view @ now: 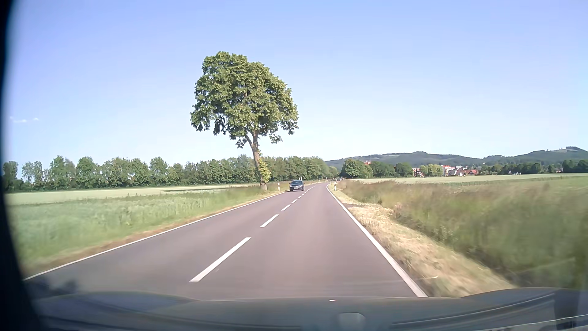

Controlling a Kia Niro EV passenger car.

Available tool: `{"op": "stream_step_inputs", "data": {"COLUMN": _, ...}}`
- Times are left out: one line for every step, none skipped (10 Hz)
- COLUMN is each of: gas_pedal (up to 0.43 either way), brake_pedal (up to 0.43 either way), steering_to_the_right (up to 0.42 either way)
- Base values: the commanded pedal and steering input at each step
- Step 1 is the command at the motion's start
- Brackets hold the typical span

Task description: Follow the waypoints while adhering to traffic rules and regulations

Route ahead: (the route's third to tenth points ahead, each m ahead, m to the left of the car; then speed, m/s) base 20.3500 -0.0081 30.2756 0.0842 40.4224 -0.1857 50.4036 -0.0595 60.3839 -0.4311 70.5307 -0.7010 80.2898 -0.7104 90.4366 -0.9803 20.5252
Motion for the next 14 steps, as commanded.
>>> {"op": "stream_step_inputs", "data": {"gas_pedal": 0.24, "brake_pedal": 0.006, "steering_to_the_right": 0.004}}
{"op": "stream_step_inputs", "data": {"gas_pedal": 0.24, "brake_pedal": 0.006, "steering_to_the_right": 0.004}}
{"op": "stream_step_inputs", "data": {"gas_pedal": 0.24, "brake_pedal": 0.006, "steering_to_the_right": 0.004}}
{"op": "stream_step_inputs", "data": {"gas_pedal": 0.24, "brake_pedal": 0.006, "steering_to_the_right": 0.004}}
{"op": "stream_step_inputs", "data": {"gas_pedal": 0.24, "brake_pedal": 0.006, "steering_to_the_right": 0.003}}
{"op": "stream_step_inputs", "data": {"gas_pedal": 0.24, "brake_pedal": 0.006, "steering_to_the_right": 0.004}}
{"op": "stream_step_inputs", "data": {"gas_pedal": 0.24, "brake_pedal": 0.006, "steering_to_the_right": 0.004}}
{"op": "stream_step_inputs", "data": {"gas_pedal": 0.24, "brake_pedal": 0.006, "steering_to_the_right": 0.003}}
{"op": "stream_step_inputs", "data": {"gas_pedal": 0.24, "brake_pedal": 0.006, "steering_to_the_right": 0.003}}
{"op": "stream_step_inputs", "data": {"gas_pedal": 0.24, "brake_pedal": 0.006, "steering_to_the_right": 0.003}}
{"op": "stream_step_inputs", "data": {"gas_pedal": 0.228, "brake_pedal": 0.006, "steering_to_the_right": 0.003}}
{"op": "stream_step_inputs", "data": {"gas_pedal": 0.228, "brake_pedal": 0.006, "steering_to_the_right": 0.002}}
{"op": "stream_step_inputs", "data": {"gas_pedal": 0.228, "brake_pedal": 0.006, "steering_to_the_right": 0.001}}
{"op": "stream_step_inputs", "data": {"gas_pedal": 0.228, "brake_pedal": 0.006, "steering_to_the_right": 0.0}}
